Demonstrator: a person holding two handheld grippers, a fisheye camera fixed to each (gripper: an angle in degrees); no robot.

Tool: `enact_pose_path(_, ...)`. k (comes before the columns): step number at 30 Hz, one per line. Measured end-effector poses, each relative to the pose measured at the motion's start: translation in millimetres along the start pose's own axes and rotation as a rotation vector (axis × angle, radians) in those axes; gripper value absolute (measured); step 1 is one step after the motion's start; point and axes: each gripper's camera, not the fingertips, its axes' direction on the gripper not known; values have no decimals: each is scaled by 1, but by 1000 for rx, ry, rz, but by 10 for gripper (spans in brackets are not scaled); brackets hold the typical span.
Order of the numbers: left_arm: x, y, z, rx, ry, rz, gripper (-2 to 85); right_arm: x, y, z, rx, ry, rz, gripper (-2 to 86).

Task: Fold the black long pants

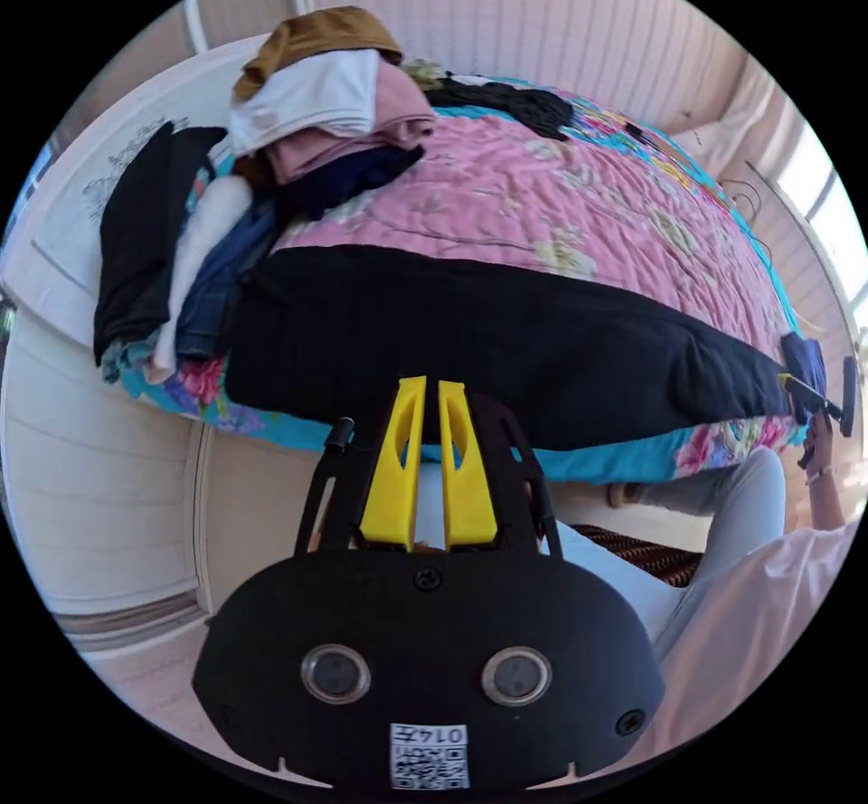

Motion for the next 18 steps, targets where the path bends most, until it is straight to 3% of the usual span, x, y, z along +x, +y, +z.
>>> enact_pose_path(3,-38,3,-9,50,-69,-72,1,-90,-35,55,-110,-95,-244,-3)
enact_pose_path(6,-54,-7,-3,67,-117,-89,-7,-175,-56,101,-181,-24,-446,-4)
enact_pose_path(9,-65,-16,33,-59,-188,-127,-9,-237,-64,144,-223,89,-576,-4)
enact_pose_path(11,-67,-15,63,-171,-178,-134,-10,-260,-65,179,-312,166,-616,-4)
enact_pose_path(14,-58,-14,69,-146,-232,-149,-10,-279,-65,212,-339,223,-608,-5)
enact_pose_path(18,-48,-2,48,-73,-240,-111,-10,-281,-69,213,-357,127,-536,-5)
